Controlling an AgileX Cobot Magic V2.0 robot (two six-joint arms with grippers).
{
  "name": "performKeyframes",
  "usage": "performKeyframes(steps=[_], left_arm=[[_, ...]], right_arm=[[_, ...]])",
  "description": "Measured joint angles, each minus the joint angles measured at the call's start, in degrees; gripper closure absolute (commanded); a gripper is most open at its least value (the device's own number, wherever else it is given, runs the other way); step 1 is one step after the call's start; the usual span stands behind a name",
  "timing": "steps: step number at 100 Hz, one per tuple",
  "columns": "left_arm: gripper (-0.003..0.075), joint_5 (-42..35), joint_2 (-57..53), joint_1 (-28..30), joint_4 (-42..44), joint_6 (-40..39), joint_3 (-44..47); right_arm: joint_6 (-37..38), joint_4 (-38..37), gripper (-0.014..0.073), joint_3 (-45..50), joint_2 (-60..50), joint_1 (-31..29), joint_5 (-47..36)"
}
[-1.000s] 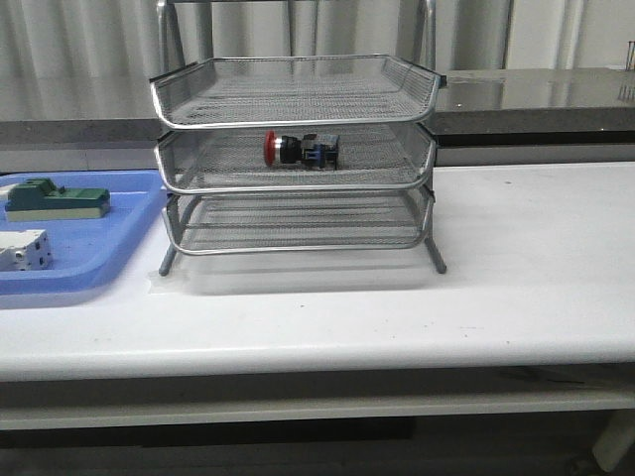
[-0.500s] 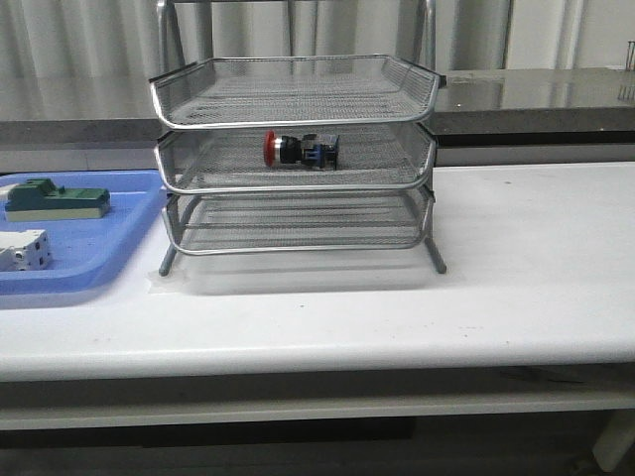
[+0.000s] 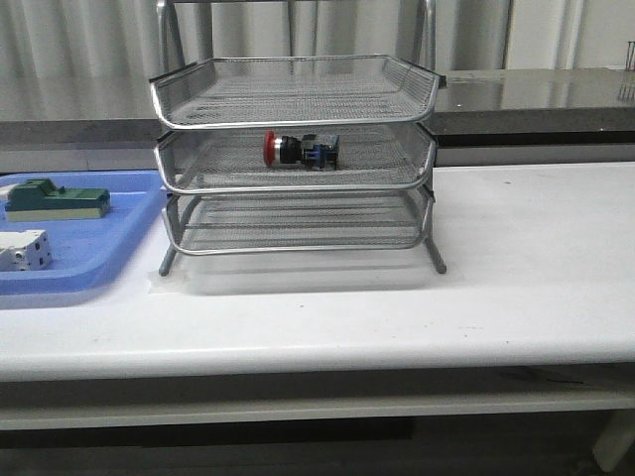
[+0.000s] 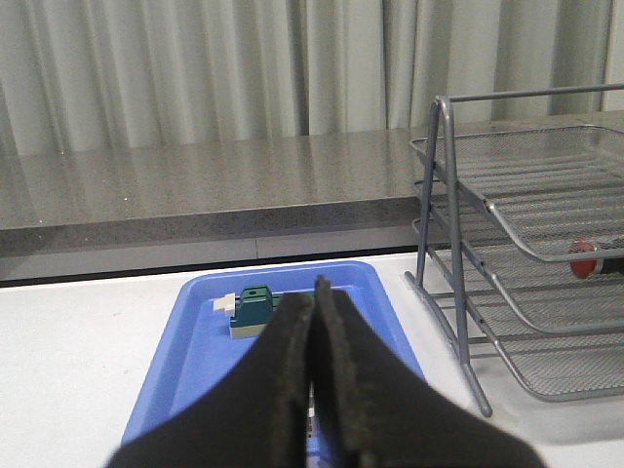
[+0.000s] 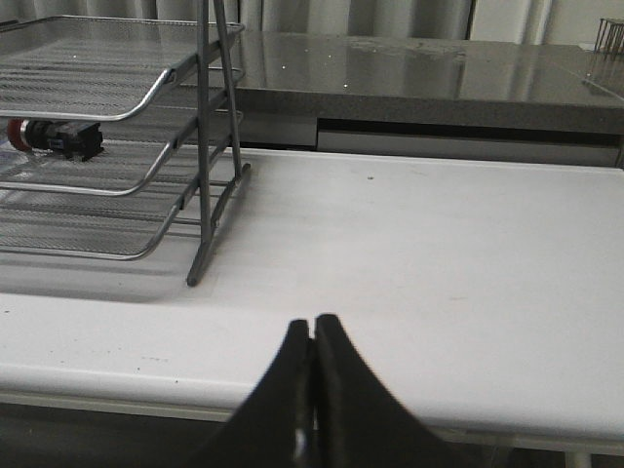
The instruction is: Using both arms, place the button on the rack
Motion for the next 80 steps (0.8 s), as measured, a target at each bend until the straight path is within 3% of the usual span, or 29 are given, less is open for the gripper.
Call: performKeyframes(steps=[80], left_arm=[[0.0741, 0.0, 0.0, 0.0, 0.0, 0.0, 0.0]], right_arm=[[0.0, 0.2, 0.0664, 3.0, 0.0, 0.0, -3.6]])
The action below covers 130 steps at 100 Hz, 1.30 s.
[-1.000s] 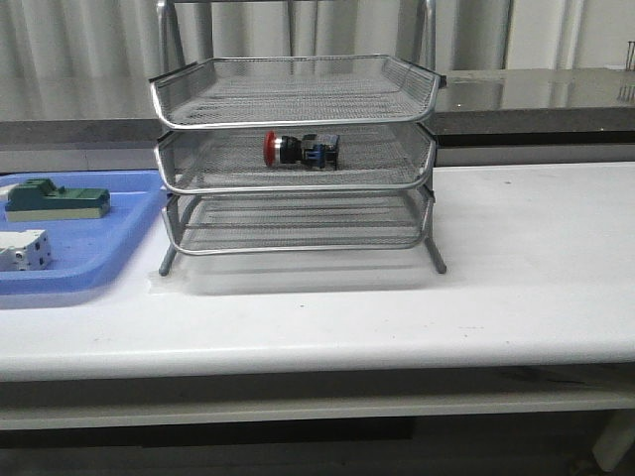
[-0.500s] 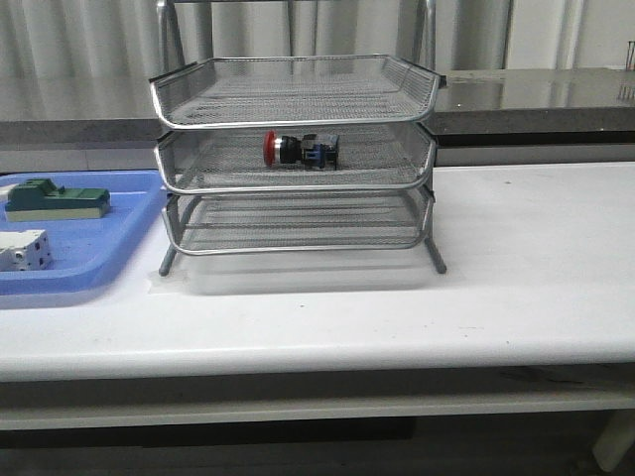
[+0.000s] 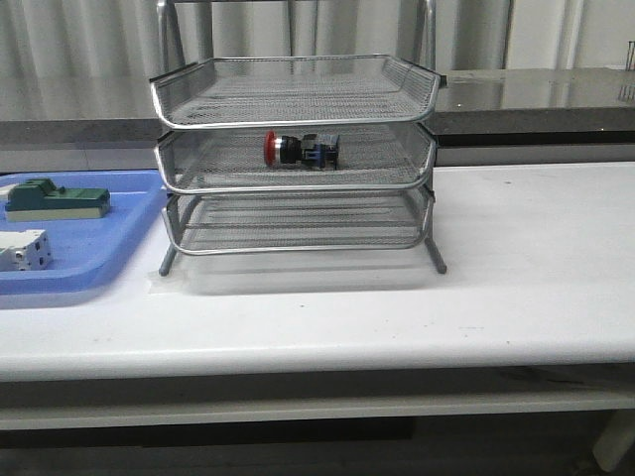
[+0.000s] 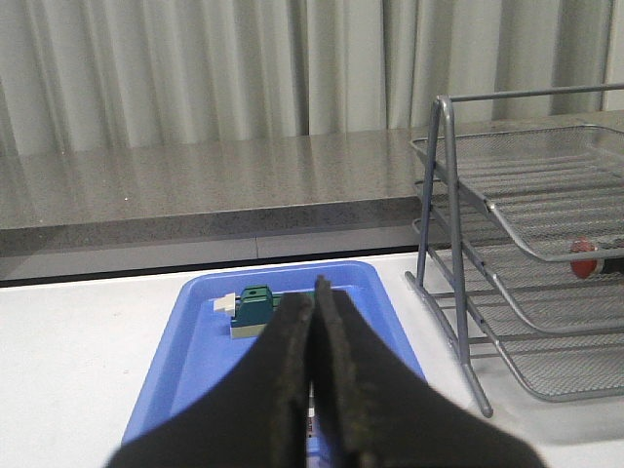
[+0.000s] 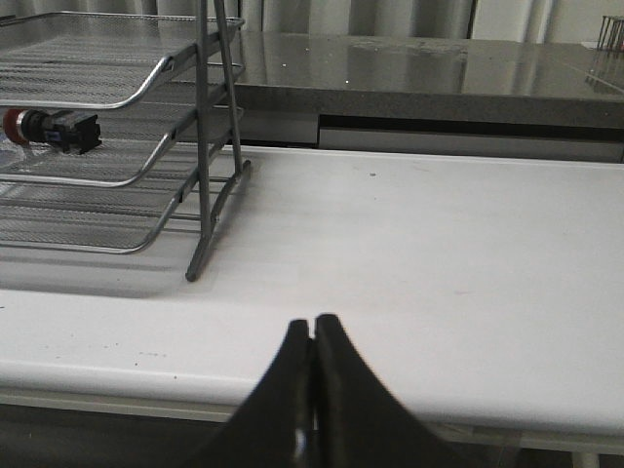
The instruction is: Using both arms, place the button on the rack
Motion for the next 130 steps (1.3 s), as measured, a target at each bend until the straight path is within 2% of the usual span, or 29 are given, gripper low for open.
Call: performKeyframes(steps=[90, 112, 130], left_arm=[[0.0741, 0.0, 0.0, 0.0, 0.0, 0.0, 0.1], [0.0741, 0.0, -1.4, 0.0, 1.5, 0.0, 4.4], [0.0741, 2.5, -7.4, 0.0, 7.2, -6.0, 8.0]], right_arm=[[0.0, 0.0, 0.0664, 0.0, 0.0, 0.0, 0.0], [0.0, 0.0, 0.0664, 0.0, 0.0, 0.0, 0.0], [0.0, 0.0, 0.0664, 0.0, 0.0, 0.0, 0.0]])
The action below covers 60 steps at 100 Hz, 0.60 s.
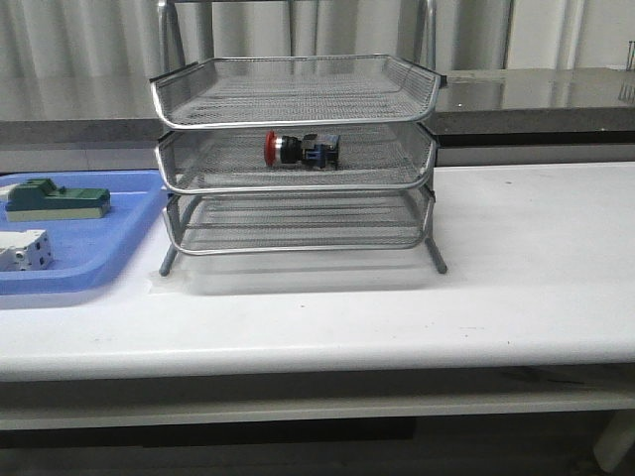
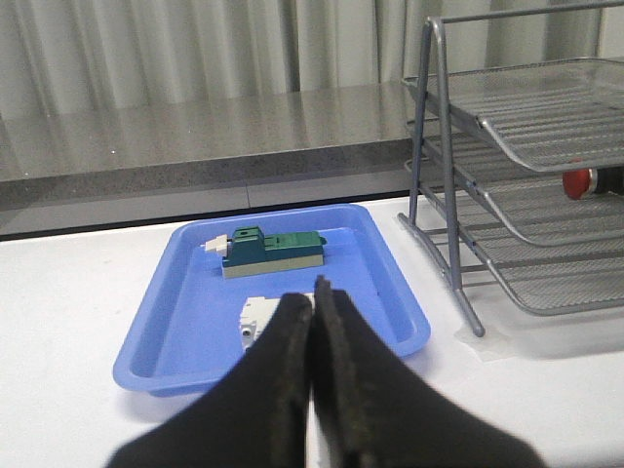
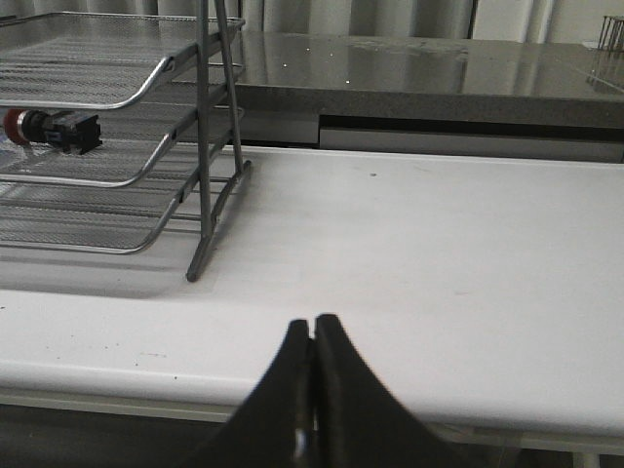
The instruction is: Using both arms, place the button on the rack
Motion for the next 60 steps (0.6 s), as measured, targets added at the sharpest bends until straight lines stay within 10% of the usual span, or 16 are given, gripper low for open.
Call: performKeyframes(steps=[60], left_arm=[[0.0741, 5.5, -6.8, 0.0, 12.1, -16.0, 0.8]], right_arm=[[0.0, 0.0, 0.0664, 0.0, 0.0, 0.0, 0.0]])
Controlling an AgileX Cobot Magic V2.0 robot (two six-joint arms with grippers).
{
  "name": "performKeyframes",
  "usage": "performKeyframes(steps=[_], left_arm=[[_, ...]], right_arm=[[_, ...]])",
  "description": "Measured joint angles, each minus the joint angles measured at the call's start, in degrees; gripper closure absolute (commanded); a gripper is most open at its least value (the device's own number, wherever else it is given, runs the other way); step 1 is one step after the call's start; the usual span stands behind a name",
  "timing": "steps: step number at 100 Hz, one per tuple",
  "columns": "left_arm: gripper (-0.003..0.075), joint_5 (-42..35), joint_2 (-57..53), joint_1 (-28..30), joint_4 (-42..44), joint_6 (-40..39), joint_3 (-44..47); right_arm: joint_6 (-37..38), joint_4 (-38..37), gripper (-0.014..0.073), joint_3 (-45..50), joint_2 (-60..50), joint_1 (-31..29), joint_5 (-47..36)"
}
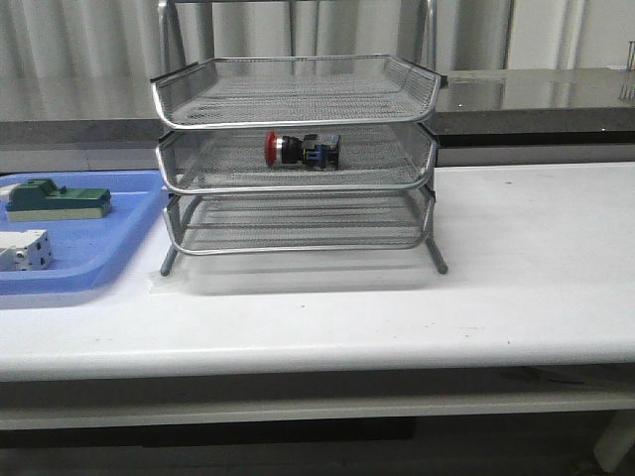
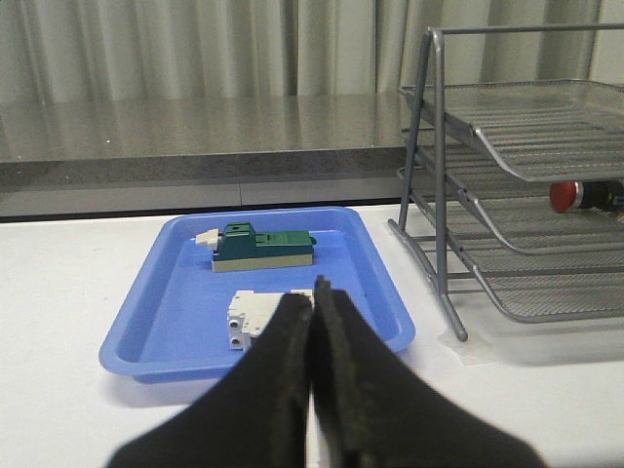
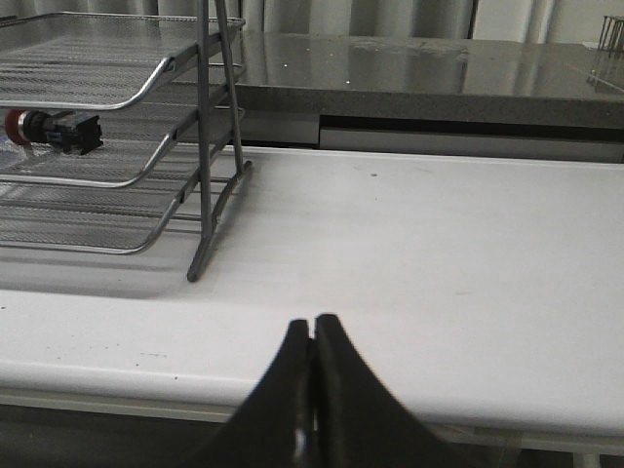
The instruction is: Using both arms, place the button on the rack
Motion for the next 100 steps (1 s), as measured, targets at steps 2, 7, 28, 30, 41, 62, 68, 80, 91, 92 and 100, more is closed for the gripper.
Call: performKeyframes(steps=[2, 7, 28, 30, 41, 62, 68, 80, 91, 92, 100], left_arm=[[0.0741, 0.2, 0.0, 0.0, 0.0, 0.0, 0.0], [0.0741, 0.3, 0.0, 0.0, 0.0, -0.1, 0.0], [0.0741, 0.6, 0.0, 0.0, 0.1, -0.1, 0.0], [0.0741, 0.6, 0.0, 0.0, 0.1, -0.1, 0.0], [0.0741, 0.6, 0.0, 0.0, 0.1, -0.1, 0.0], [0.0741, 0.8, 0.0, 0.0, 0.1, -0.1, 0.0], [0.0741, 0.8, 0.0, 0.0, 0.2, -0.1, 0.0], [0.0741, 0.8, 0.0, 0.0, 0.2, -0.1, 0.0], [0.0741, 0.8, 0.0, 0.0, 0.2, -0.1, 0.0], [0.0741, 0.8, 0.0, 0.0, 0.2, -0.1, 0.0], [0.0741, 0.8, 0.0, 0.0, 0.2, -0.1, 0.0]], right_arm=[[0.0, 0.0, 0.0664, 0.0, 0.0, 0.0, 0.0], [0.0, 0.0, 0.0664, 0.0, 0.0, 0.0, 0.0], [0.0, 0.0, 0.0664, 0.0, 0.0, 0.0, 0.0], [0.0, 0.0, 0.0664, 0.0, 0.0, 0.0, 0.0], [0.0, 0.0, 0.0664, 0.0, 0.0, 0.0, 0.0], [0.0, 0.0, 0.0664, 0.0, 0.0, 0.0, 0.0], [0.0, 0.0, 0.0664, 0.0, 0.0, 0.0, 0.0], [0.0, 0.0, 0.0664, 0.0, 0.0, 0.0, 0.0], [0.0, 0.0, 0.0664, 0.0, 0.0, 0.0, 0.0], [0.0, 0.0, 0.0664, 0.0, 0.0, 0.0, 0.0], [0.0, 0.0, 0.0664, 0.0, 0.0, 0.0, 0.0]])
